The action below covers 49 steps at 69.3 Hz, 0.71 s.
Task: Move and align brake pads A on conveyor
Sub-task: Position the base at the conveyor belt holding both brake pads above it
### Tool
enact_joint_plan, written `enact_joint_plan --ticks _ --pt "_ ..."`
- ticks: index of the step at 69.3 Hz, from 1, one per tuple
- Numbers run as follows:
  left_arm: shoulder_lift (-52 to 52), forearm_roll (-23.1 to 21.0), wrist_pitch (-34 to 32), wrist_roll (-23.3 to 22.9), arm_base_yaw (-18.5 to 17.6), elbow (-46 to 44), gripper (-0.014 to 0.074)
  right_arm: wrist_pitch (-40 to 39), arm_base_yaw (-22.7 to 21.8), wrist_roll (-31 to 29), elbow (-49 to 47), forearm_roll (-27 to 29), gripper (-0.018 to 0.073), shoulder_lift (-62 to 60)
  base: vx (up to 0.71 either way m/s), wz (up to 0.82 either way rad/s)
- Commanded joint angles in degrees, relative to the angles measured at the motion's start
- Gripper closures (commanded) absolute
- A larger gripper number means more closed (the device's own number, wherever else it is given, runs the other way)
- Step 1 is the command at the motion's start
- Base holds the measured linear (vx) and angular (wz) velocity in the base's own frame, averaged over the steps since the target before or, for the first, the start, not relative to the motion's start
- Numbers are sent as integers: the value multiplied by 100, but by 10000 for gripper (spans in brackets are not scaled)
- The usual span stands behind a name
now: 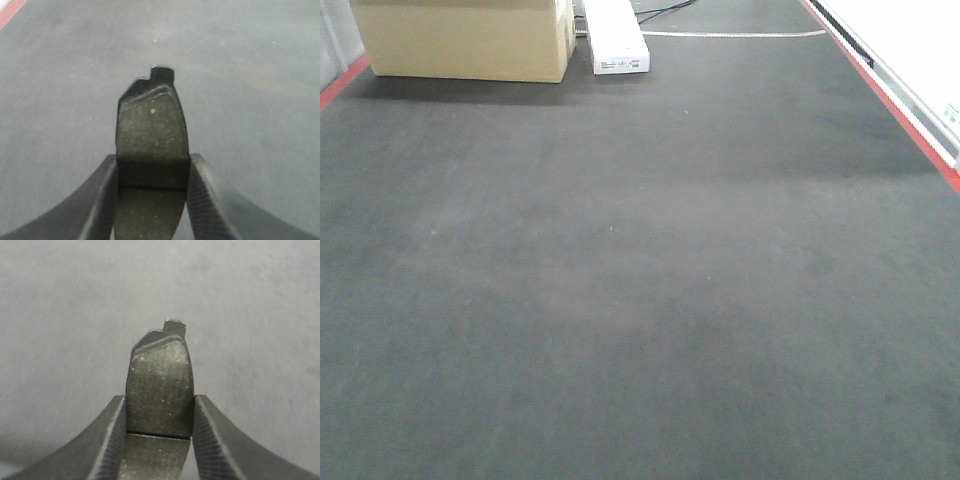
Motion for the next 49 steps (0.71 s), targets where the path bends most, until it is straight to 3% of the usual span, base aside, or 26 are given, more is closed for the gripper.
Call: enact_joint_plan --ticks 1,49 --pt "72 0 -512 13 -22 -164 602 -489 -42 -53 -162 -30 566 48 17 1" --pt "72 0 -512 13 -22 -164 602 -489 -42 -53 -162 -30 566 48 7 1"
